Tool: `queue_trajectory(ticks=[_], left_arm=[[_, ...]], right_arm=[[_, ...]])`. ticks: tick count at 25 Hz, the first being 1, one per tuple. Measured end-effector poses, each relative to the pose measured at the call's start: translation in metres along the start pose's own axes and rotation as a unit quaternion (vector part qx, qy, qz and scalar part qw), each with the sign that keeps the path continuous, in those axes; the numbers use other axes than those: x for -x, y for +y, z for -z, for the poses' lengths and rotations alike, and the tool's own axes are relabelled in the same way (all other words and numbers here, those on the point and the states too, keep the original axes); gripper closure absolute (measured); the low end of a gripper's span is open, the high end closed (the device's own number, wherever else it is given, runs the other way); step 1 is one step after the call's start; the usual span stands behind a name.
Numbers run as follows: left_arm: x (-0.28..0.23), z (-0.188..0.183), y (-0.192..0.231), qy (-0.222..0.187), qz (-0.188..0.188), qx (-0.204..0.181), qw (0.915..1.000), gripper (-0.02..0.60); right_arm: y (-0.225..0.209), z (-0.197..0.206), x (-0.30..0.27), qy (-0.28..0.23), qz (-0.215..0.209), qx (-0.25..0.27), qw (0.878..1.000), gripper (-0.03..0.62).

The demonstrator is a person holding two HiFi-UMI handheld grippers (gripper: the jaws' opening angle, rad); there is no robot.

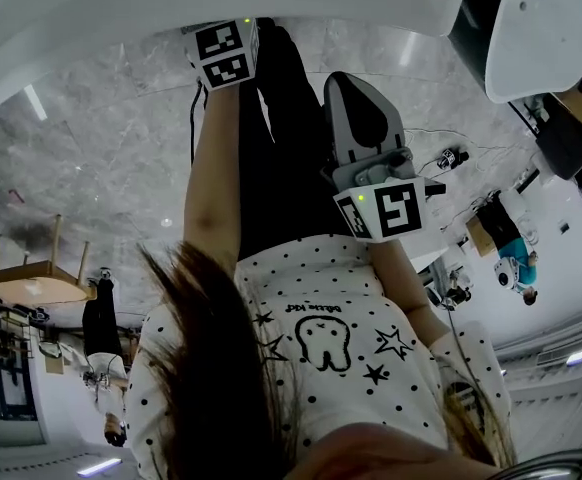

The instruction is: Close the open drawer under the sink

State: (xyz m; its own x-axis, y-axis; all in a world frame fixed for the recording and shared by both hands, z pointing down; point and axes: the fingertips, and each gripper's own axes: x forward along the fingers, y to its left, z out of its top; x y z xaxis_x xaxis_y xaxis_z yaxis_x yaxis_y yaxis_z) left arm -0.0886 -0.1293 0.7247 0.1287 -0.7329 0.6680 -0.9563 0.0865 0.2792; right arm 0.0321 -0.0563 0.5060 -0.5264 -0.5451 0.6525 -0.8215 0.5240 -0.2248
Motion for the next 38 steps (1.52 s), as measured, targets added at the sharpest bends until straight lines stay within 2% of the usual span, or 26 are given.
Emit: queue_trajectory(ticks=[5, 10, 17, 22, 29, 38], left_arm=[[0.044, -0.047, -0.006, -0.006, -0.001, -0.010, 0.9999, 0.576], [0.080, -0.060, -0.010, 0.002, -0.005, -0.004, 1.0000, 0.577], [0.117, -0.105, -0.014, -0.021, 0.005, 0.005, 0.9997, 0.577], [0.150, -0.132, -0.021, -0.038, 0.012, -0.003, 0.9992, 0.577], [0.182, -0.152, -0.035, -0.035, 0.030, -0.019, 0.9988, 0.577], [0.210, -0.188, -0.052, -0.068, 0.030, -0.049, 0.9960, 0.577]], right_arm=[[0.009, -0.048, 0.023, -0.024, 0.002, 0.007, 1.000, 0.579], [0.021, -0.064, 0.047, -0.022, -0.009, 0.011, 1.000, 0.579], [0.037, -0.089, 0.058, -0.045, -0.025, 0.021, 0.998, 0.579], [0.043, -0.106, 0.064, -0.065, -0.029, 0.024, 0.997, 0.579], [0.047, -0.132, 0.074, -0.091, -0.027, 0.032, 0.995, 0.579], [0.047, -0.155, 0.090, -0.122, -0.040, 0.059, 0.990, 0.579]])
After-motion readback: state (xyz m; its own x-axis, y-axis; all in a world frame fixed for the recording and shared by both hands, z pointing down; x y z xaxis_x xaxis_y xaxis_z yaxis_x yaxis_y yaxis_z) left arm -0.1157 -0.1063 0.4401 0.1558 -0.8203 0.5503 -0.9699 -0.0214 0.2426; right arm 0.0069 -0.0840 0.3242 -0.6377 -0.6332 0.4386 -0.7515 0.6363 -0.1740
